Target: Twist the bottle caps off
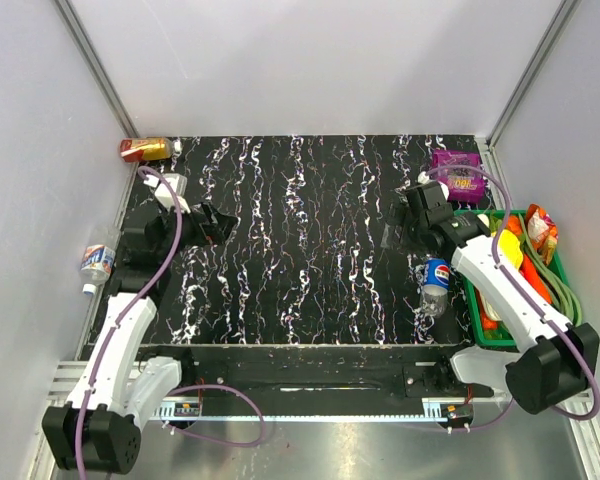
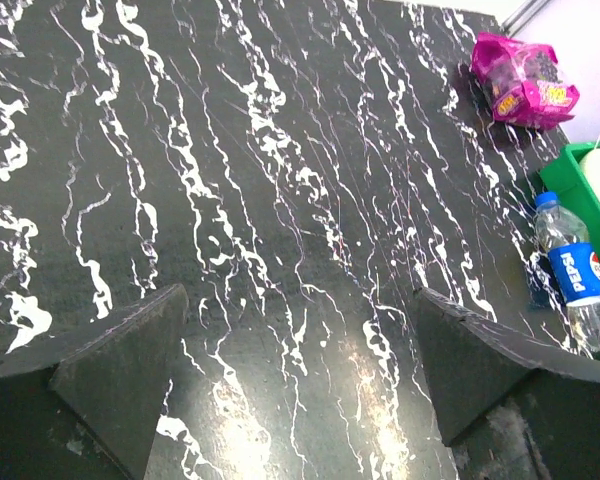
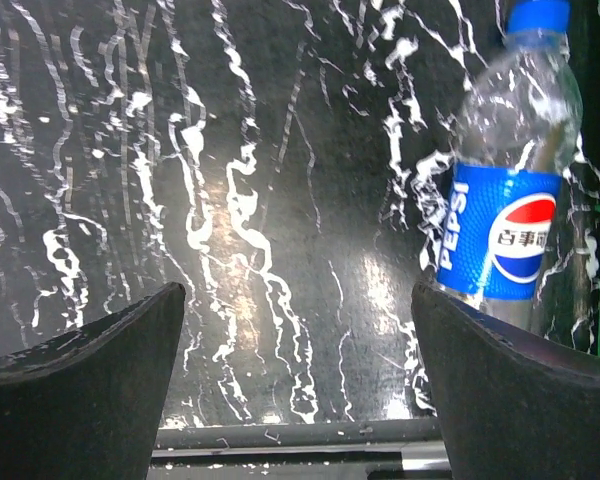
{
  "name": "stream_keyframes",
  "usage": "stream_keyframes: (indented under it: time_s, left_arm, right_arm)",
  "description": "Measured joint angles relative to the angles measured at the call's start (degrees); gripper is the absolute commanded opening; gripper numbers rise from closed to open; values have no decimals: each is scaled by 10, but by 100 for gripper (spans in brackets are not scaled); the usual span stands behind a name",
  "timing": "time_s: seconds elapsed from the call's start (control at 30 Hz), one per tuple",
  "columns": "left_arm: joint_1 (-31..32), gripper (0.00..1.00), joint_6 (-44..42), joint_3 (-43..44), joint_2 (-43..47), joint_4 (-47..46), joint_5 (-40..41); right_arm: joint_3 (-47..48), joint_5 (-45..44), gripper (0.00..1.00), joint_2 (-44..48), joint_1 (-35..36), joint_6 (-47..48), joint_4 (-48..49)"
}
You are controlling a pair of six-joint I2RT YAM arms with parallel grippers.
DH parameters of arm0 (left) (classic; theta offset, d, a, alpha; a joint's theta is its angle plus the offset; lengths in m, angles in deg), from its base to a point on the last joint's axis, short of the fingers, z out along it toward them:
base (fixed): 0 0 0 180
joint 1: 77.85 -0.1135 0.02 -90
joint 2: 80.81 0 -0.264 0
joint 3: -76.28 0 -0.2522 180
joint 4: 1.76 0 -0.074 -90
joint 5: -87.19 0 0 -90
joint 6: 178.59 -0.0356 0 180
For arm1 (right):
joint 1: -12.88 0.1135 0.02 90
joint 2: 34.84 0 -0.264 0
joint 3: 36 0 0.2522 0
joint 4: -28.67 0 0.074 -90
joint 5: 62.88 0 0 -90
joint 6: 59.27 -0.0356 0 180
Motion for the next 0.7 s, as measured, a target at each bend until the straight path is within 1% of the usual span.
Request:
stream_keyframes:
  time_s: [0.1, 0.27, 0.47, 0.63, 0.7]
  left_arm:
    - [0, 99, 3, 0, -22, 1, -10]
    - [0, 99, 7, 1, -52, 6, -20]
    - [0, 99, 19, 12, -84, 13, -25]
    - [0, 99, 23, 22, -108, 14, -35]
    - [-1, 99, 24, 23, -111, 15, -38]
  right_arm:
    - [-18, -14, 100, -5, 0, -23, -16]
    - [-30, -64, 100, -38, -6, -57, -44]
    - [-44, -79, 100, -80, -85, -58, -39]
    - [-48, -83, 100, -122, -113, -50, -23]
    - [-53, -79, 98, -141, -127, -44, -10]
